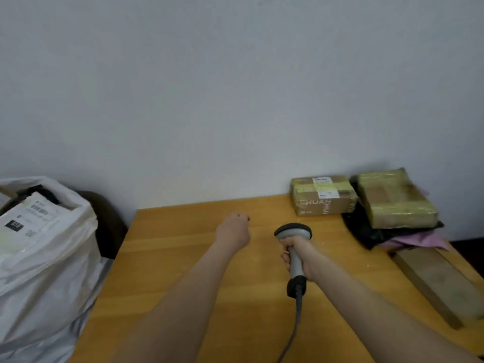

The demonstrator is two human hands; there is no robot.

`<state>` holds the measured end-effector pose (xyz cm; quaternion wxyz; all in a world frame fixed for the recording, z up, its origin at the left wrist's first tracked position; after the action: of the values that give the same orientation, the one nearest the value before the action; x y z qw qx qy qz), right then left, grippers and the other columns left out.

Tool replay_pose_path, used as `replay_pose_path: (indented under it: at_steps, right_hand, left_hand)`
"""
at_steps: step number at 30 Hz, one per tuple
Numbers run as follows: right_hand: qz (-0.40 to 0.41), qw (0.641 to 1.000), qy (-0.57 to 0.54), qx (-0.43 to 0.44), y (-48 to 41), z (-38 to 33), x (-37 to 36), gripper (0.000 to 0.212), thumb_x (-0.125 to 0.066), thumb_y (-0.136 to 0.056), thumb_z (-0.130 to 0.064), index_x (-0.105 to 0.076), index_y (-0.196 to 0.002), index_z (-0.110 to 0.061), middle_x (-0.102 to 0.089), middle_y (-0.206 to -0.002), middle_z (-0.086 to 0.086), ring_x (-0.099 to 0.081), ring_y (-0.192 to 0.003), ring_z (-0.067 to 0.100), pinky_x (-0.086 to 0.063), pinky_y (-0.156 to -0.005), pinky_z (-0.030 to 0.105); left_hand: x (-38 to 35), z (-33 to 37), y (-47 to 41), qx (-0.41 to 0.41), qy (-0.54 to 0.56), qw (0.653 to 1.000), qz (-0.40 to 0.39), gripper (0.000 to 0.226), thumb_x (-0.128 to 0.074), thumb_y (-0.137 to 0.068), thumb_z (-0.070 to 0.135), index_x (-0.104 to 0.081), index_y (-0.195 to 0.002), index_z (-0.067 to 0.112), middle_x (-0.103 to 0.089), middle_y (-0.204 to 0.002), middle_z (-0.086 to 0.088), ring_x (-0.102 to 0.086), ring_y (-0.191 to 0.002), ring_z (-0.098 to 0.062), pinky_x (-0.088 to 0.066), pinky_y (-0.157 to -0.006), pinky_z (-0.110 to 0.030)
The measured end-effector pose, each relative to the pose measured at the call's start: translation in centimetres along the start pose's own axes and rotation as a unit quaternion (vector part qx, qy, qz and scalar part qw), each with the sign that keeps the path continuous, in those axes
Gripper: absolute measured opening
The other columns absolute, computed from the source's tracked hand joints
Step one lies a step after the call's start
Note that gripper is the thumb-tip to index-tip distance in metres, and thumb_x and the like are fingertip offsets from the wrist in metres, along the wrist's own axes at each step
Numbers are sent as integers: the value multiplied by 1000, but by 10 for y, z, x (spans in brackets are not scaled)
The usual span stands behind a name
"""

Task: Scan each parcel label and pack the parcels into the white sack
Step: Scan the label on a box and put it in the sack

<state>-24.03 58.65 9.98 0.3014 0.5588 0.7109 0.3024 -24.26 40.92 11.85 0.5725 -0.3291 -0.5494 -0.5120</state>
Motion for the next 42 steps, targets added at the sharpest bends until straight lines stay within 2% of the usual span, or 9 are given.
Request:
replay_pose_path:
  at_steps: [8,18,25,28,30,34,37,40,42]
  right_hand:
    - [124,987,-83,65,0,0,87,11,-61,-90,-11,-60,-97,-3,-62,-66,13,-51,-46,18,-43,-48,29]
    - [207,963,-136,108,-45,-60,171,13,-66,-86,-10,-59,-91,0,-60,-47,9,-50,-40,18,-43,-44,27]
    - [192,971,-101,101,-140,-125,203,14,-66,-87,-10,-60,-76,-3,-62,-56,11,-52,-43,17,-44,-46,28]
    - [204,971,-77,96,-181,-148,213,17,-70,-84,-13,-59,-73,-7,-63,-66,7,-59,-56,19,-56,-64,35]
    - [221,968,-48,113,-205,-162,217,21,-74,-81,-16,-55,-72,-13,-61,-72,4,-60,-66,20,-56,-74,39]
    - [204,969,-18,135,-243,-185,220,21,-75,-77,-17,-54,-75,-18,-59,-76,-2,-55,-69,12,-40,-55,26]
    - [190,974,4,122,-265,-194,220,19,-75,-76,-18,-59,-83,-12,-63,-80,4,-60,-74,19,-47,-59,29]
    - [185,976,13,112,-276,-195,219,18,-74,-77,-22,-59,-81,-13,-64,-85,7,-61,-80,23,-51,-71,36]
    - [192,976,26,103,-277,-191,215,20,-73,-79,-25,-57,-82,-14,-61,-85,7,-58,-81,23,-51,-77,39]
  left_hand:
    - [-35,84,-19,-98,22,994,-35,45,-47,-96,18,-41,-141,19,-43,-140,-6,-44,-127,-25,-44,-98,-37]
    - [-65,161,-83,-110,67,990,-60,43,-49,-95,23,-45,-138,17,-47,-135,-7,-48,-123,-24,-43,-94,-35]
    - [-93,180,-184,-19,85,995,-48,48,-51,-96,35,-40,-139,14,-43,-134,-10,-46,-122,-28,-43,-98,-39]
    - [-109,186,-223,24,115,992,-37,51,-51,-96,33,-37,-140,12,-38,-139,-14,-41,-127,-30,-41,-100,-42]
    - [-119,188,-245,54,133,989,-26,57,-53,-95,32,-32,-143,12,-35,-143,-16,-39,-130,-32,-40,-102,-44]
    - [-135,183,-278,126,203,971,-19,68,-56,-94,29,-20,-149,9,-30,-147,-21,-39,-132,-37,-40,-106,-48]
    - [-149,178,-299,146,263,953,-39,65,-56,-94,26,-23,-145,4,-42,-140,-20,-50,-122,-35,-46,-96,-43]
    - [-158,168,-306,187,313,929,-58,49,-55,-95,28,-39,-133,2,-60,-121,-13,-61,-100,-27,-50,-76,-33]
    - [-158,151,-301,231,321,917,-50,45,-52,-96,35,-48,-126,2,-61,-106,-7,-58,-85,-21,-47,-67,-30]
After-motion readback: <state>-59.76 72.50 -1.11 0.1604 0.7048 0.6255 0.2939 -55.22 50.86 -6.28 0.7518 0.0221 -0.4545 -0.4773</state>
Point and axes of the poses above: each hand's wrist, its own y-axis away from the middle knuckle, its own x-axis out of the back of the hand, z = x × y, the point moved 3 cm from there along -y, towards the middle knuckle
